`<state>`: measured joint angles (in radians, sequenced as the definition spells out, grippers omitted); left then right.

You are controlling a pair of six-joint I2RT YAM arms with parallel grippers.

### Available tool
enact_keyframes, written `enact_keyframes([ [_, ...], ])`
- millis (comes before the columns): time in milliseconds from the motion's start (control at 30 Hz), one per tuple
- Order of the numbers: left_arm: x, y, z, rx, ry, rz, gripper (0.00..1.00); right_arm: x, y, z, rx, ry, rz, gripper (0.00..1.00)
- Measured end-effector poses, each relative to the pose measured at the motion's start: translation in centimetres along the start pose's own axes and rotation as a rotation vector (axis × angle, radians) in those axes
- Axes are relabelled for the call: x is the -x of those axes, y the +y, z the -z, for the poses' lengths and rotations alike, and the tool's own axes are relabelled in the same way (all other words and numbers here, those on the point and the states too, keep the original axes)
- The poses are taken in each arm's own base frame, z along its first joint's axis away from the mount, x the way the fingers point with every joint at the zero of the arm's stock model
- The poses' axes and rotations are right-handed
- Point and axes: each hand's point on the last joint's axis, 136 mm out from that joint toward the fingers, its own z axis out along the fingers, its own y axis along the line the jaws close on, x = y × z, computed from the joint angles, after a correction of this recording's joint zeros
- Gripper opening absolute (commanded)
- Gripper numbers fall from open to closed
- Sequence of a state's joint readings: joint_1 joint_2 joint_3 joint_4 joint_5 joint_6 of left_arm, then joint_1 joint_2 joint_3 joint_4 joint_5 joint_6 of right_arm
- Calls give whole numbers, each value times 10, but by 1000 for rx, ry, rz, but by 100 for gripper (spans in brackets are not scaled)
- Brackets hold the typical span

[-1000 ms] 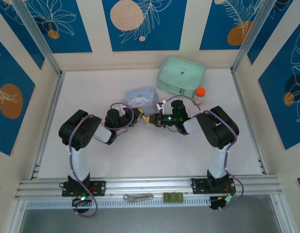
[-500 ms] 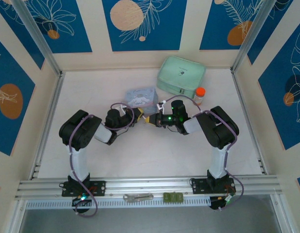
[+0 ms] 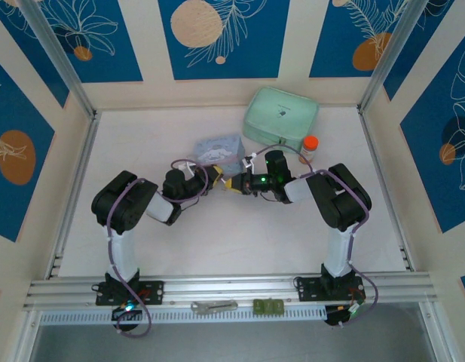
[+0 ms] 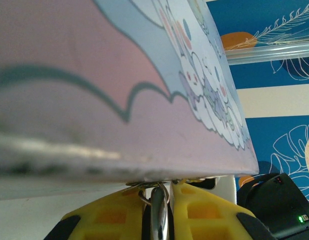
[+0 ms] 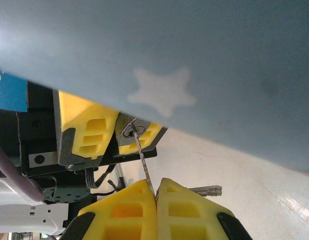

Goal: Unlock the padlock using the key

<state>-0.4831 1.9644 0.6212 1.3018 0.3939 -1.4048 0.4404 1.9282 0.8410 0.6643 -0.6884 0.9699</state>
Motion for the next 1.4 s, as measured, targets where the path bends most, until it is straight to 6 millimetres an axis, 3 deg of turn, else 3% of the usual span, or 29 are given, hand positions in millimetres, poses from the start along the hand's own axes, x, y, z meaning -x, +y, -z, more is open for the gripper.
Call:
enact_keyframes([
  [1400,1,-5,2,-25,-20,-13,0,4,8,3,29,48,-54,0],
])
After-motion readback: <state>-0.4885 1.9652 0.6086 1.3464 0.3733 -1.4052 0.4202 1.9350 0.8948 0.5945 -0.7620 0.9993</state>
